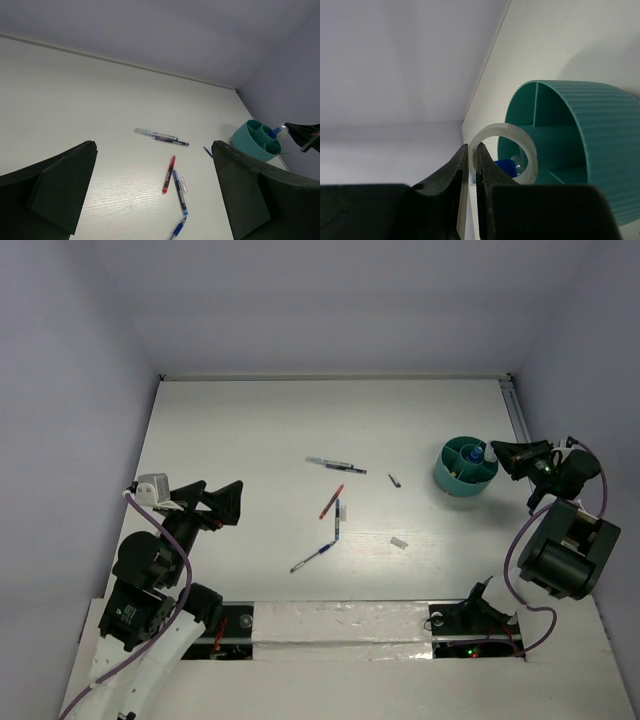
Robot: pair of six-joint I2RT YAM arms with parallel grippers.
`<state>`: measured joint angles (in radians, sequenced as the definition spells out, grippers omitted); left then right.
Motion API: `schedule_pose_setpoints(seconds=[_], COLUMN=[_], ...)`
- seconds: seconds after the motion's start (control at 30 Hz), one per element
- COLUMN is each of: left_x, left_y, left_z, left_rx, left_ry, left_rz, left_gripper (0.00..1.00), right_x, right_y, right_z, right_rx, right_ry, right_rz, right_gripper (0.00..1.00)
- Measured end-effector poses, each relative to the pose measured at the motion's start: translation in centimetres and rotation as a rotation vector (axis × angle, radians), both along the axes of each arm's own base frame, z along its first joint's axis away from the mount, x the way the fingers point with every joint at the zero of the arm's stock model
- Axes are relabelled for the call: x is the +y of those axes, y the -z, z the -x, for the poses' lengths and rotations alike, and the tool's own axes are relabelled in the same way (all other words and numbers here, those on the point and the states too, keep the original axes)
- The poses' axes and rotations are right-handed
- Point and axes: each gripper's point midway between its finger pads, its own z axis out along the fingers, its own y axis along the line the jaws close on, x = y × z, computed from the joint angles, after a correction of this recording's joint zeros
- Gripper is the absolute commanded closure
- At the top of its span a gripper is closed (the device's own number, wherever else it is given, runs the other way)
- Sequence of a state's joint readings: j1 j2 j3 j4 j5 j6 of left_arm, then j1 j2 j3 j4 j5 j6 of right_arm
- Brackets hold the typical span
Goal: Sort the stationery into containers
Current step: Place the stationery in the storage box.
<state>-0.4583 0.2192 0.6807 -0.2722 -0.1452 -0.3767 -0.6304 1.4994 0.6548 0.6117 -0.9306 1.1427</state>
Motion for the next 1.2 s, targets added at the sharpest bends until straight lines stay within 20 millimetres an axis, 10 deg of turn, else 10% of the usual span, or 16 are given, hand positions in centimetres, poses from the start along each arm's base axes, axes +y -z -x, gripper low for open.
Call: schedule_pose_setpoints(seconds=[0.23, 0.6, 1.2], left_x=[0.0, 0.0, -0.1], left_y=[0.0, 0.0, 0.0], left_z=[0.0, 0.0, 0.0], left_rx=[0.0, 0.0, -0.001], left_ry=[0.0, 0.0, 0.007], left_rz=[0.0, -0.001, -0.001], left_gripper=[0.01, 0.01, 0.01], right_x=[-0.5, -1.8, -3.8], right_y=[1.9, 4.0, -0.4], right_z=[-0.1, 0.0, 2.2], right_rx=[0.058, 0.154, 0.163], right_ry=[0.018, 0.076, 0.236], right_rz=[-0.026, -0.005, 0.361], right_gripper=[0.98, 0.49, 0.47])
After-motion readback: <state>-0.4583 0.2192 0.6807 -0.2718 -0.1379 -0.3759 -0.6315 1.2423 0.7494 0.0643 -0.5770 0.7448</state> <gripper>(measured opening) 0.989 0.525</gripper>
